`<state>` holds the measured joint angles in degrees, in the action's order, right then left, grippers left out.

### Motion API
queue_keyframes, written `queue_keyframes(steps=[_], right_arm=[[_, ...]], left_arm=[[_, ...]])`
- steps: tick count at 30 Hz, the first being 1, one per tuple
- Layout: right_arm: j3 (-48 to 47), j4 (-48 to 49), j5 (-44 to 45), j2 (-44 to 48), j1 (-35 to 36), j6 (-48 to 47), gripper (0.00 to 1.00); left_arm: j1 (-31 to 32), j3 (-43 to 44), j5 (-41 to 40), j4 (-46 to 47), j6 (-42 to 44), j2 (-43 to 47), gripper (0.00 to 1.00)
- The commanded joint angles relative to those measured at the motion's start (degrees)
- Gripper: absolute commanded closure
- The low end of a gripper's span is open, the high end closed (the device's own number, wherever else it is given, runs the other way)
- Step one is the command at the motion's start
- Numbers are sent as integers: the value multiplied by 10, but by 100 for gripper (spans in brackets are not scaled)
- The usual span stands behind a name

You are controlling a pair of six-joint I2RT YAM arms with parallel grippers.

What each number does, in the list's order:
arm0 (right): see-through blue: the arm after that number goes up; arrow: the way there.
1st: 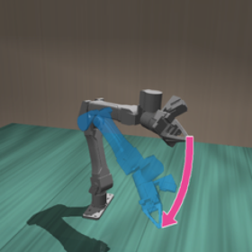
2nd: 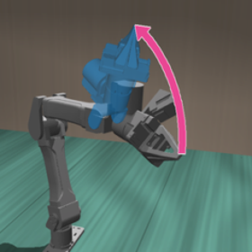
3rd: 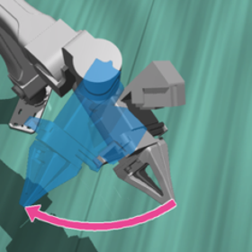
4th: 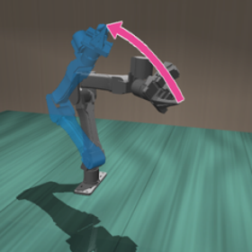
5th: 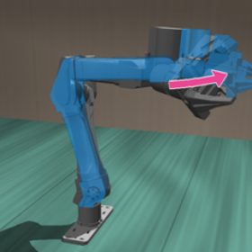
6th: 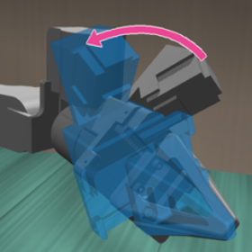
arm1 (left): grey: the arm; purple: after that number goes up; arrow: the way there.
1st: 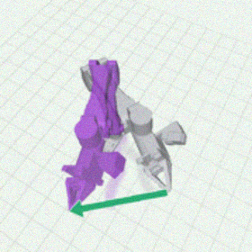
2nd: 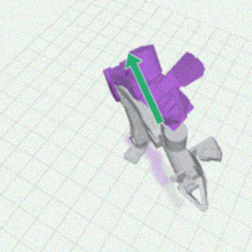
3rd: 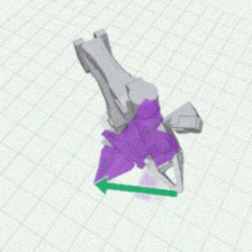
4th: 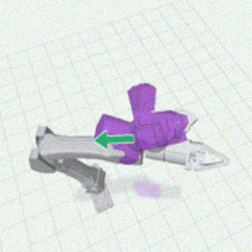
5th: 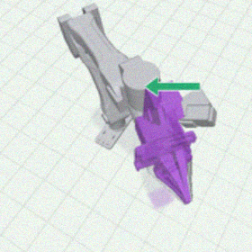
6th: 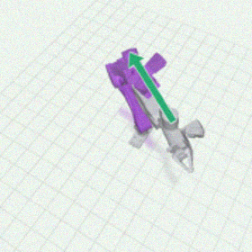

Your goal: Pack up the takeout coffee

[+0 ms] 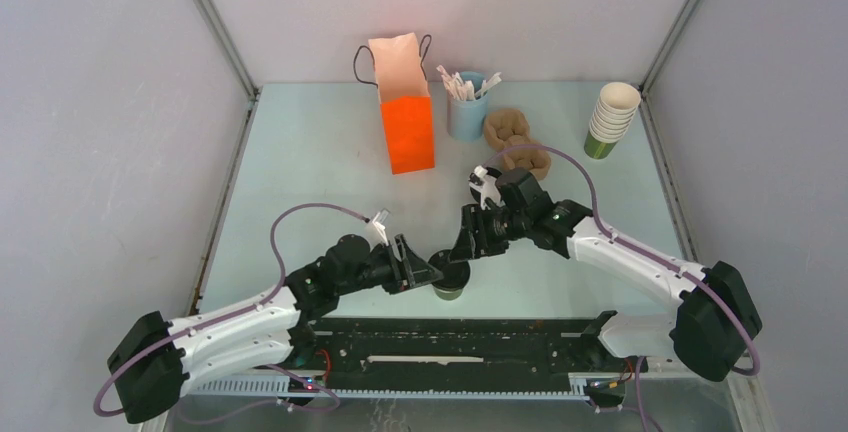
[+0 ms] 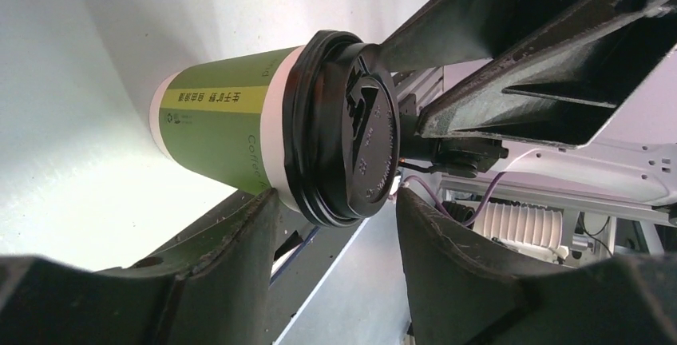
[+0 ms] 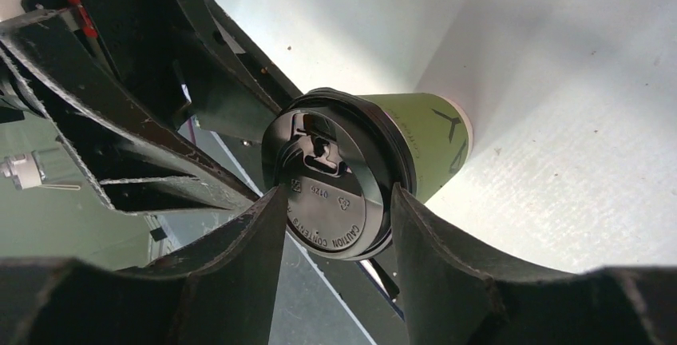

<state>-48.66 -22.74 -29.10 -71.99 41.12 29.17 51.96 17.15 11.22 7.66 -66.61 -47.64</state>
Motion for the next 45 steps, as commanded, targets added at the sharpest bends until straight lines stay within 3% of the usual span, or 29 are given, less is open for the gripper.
queue_keyframes(steps=[1,7,10,15,17,24,31,39,45], right_arm=[[3,27,4,4,20,17,42],[2,-5,51,13,48,17,44],[2,-13,66,24,47,18,43],[2,-26,67,59,20,23,31],[3,-28,60,70,15,23,26],[27,-12,33,84,-1,40,23],[57,31,14,64,1,65,31],[61,42,16,51,21,70,31],[61,42,28,45,39,73,36]], left_arm=[[4,10,-11,25,1,-9,39],[5,12,-22,17,5,-3,36],[4,15,-23,9,10,0,30],[4,26,-42,-43,24,36,14],[4,32,-47,-69,27,49,13],[5,47,-26,-88,-6,43,32],[19,55,-17,-79,-26,27,31],[37,76,-30,-58,-19,0,28],[37,87,-45,-65,-4,-32,48]])
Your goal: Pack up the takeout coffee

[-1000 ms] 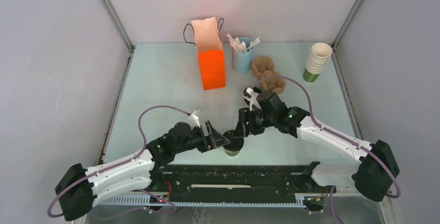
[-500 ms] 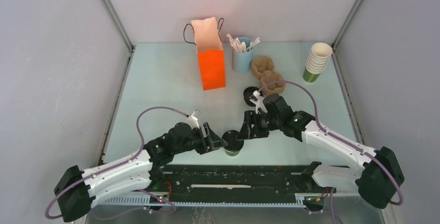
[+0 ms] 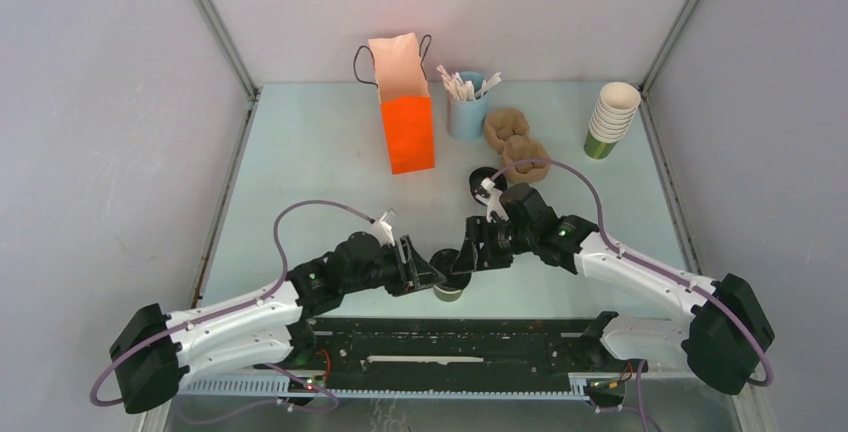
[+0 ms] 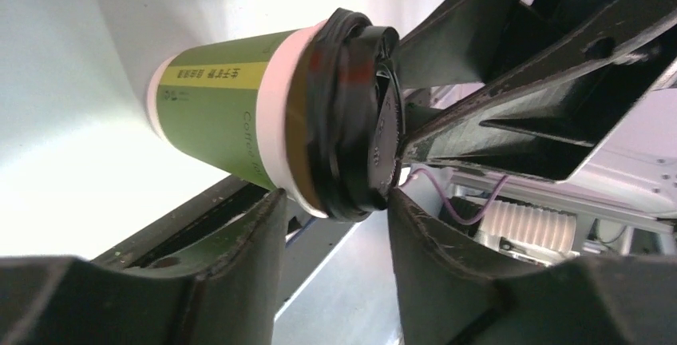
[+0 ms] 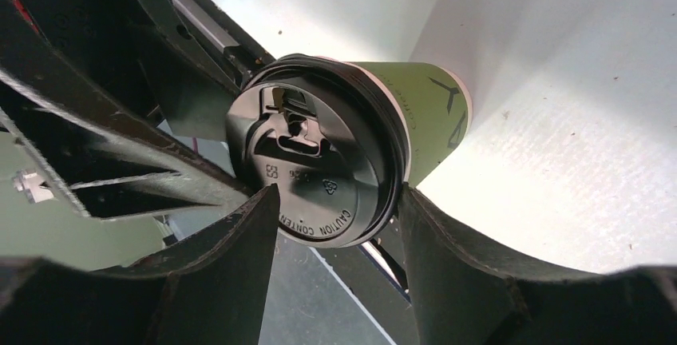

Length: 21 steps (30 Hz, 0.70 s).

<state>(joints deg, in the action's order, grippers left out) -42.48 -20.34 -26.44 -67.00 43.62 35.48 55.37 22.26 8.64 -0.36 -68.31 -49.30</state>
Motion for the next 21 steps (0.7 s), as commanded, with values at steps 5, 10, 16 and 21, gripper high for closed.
queue_keyframes(steps=[5,10,16,21], right_arm=[[5,22,6,-10,29,14,41],[7,14,24,-8,46,16,42],[19,11,50,7,55,25,41],[28,13,37,28,44,35,32]], left_arm=[[3,38,-32,-11,25,-19,53],[3,31,-41,-24,30,-16,60],[3,28,-42,-22,37,-26,66],[3,29,-53,-38,49,-29,63]])
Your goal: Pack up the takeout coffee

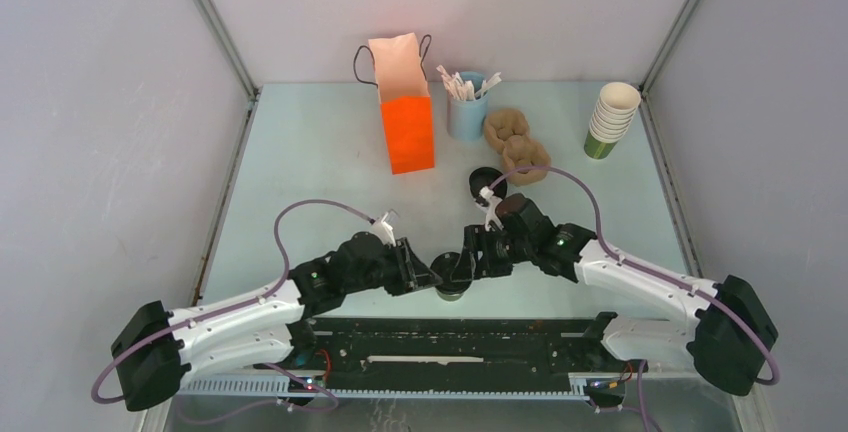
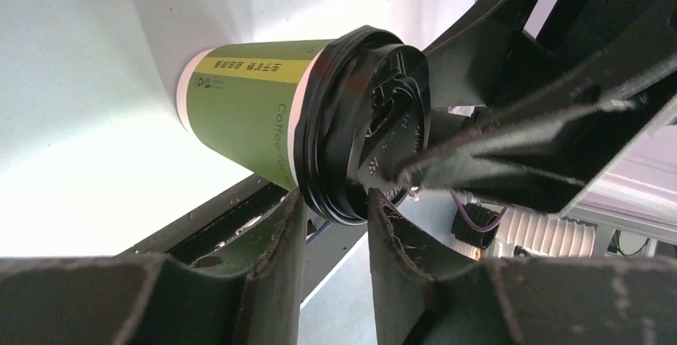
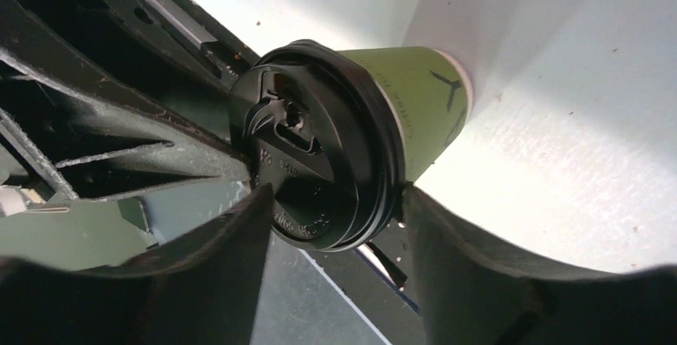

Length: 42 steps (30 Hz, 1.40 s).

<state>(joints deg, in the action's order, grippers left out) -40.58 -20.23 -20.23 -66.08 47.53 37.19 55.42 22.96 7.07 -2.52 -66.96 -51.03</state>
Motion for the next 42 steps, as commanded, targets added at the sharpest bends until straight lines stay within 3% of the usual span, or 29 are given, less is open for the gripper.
queue_keyframes(steps=[1,4,6,11,20,23,28,31,35,42], right_arm=[[9,14,-34,27,3,24,27],[17,24,-54,46,-2,54,17],[29,36,-69,50,-8,70,16],[72,79,-92,47,-33,88,30],[138,143,-75,19,-61,87,33],[150,156,-107,8,-90,81,32],[124,128,-144,60,-111,60,14],[124,145,-199,62,-159,58,12],[113,168,-268,4,-199,40,21],[124,213,-274,-81,-199,17,31]], left_arm=[[3,22,-37,-17,37,-13,62],[4,26,-35,-20,42,-21,61],[4,29,-35,-22,45,-25,61],[4,31,-39,-29,49,-32,61],[5,23,-54,-45,53,-43,62],[5,27,-60,-47,59,-49,61],[5,57,-69,-76,81,-51,60],[5,66,-69,-84,89,-57,59],[5,66,-69,-85,90,-62,59],[5,55,-69,-78,84,-69,59]])
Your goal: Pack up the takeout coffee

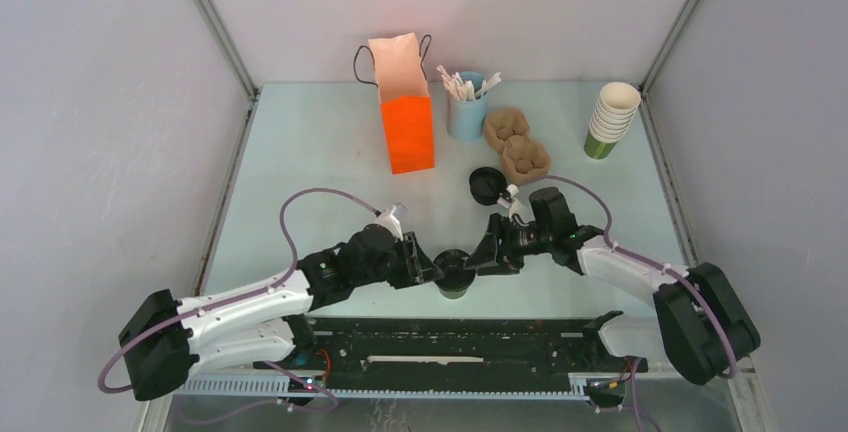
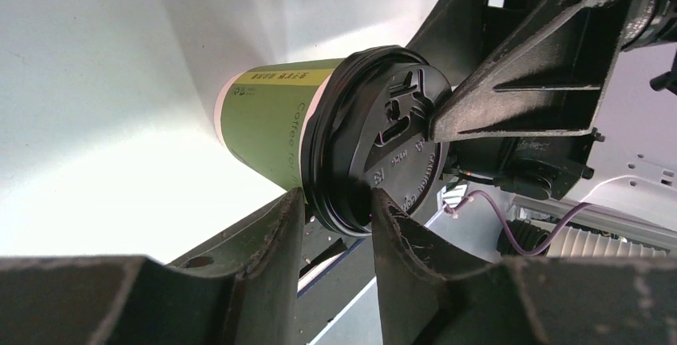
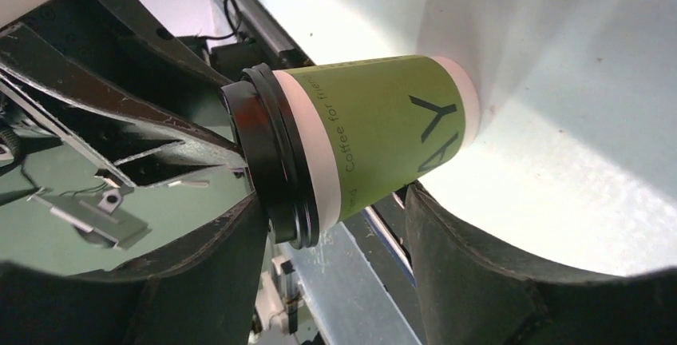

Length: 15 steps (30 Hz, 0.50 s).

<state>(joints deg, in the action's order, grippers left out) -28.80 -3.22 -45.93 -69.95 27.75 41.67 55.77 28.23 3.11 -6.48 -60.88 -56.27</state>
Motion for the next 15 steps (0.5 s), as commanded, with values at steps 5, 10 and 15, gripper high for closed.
queue_keyframes(steps=[5,10,15], right_arm=[[93,160,-7,-110,-10,1,46],[78,129,-5,-59,5,18,47],[25,94,-5,27,3,38,29]], left_arm=[[1,-24,-38,-29,14,-11,60],[1,-27,-43,-36,15,-3,60],[1,-15,-47,-45,21,4,60]])
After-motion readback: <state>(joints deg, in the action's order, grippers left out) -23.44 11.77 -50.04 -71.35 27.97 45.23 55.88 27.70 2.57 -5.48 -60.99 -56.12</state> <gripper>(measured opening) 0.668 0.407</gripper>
